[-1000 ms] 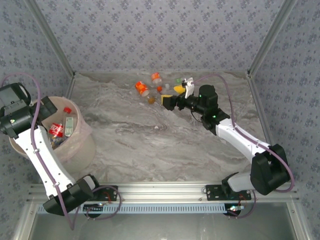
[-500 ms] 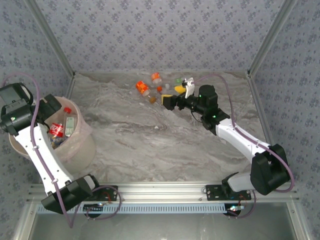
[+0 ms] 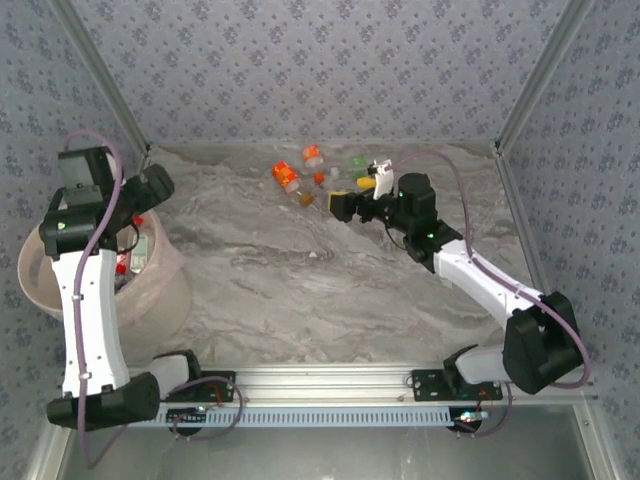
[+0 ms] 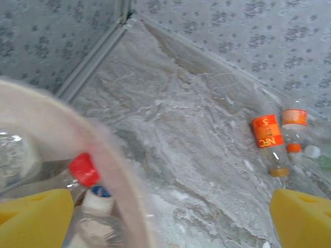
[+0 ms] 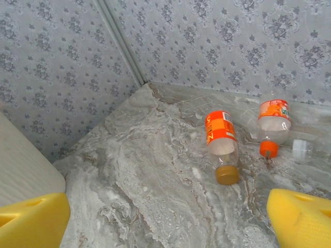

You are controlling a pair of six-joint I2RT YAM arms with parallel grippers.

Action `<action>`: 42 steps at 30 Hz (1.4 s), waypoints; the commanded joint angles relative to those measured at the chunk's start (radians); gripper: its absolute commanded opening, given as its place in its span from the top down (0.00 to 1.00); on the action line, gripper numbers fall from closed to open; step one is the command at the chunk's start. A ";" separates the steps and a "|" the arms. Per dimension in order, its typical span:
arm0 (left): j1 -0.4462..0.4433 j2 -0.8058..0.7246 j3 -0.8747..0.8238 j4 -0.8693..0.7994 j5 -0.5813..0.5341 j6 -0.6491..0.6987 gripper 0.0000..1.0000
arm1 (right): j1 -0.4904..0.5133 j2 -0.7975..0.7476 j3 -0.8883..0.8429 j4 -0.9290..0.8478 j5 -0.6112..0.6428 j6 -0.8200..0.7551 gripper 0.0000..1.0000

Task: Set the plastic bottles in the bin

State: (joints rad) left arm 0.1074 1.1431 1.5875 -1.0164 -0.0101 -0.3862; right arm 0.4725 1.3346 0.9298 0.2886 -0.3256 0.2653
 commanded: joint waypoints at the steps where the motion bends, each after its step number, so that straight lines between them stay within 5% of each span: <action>1: -0.132 0.032 0.053 0.074 -0.108 -0.056 0.02 | -0.009 -0.042 -0.015 -0.039 0.061 0.007 0.00; 8: -0.449 0.139 0.046 0.257 -0.292 -0.088 0.02 | -0.046 -0.088 -0.073 -0.072 0.211 0.089 0.00; 12: -0.528 0.246 0.041 0.395 -0.293 -0.121 0.02 | -0.090 -0.109 -0.103 -0.090 0.236 0.164 0.00; 29: -0.545 0.873 0.323 0.458 -0.182 -0.303 0.02 | -0.151 -0.191 -0.111 -0.236 0.221 0.213 0.00; 42: -0.543 1.236 0.648 0.352 -0.308 -0.417 0.03 | -0.156 -0.229 -0.079 -0.315 0.249 0.192 0.00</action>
State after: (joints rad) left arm -0.4339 2.3203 2.1426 -0.6029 -0.2714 -0.7723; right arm 0.3225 1.1320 0.8215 0.0162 -0.0998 0.4641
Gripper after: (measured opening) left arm 0.972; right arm 0.999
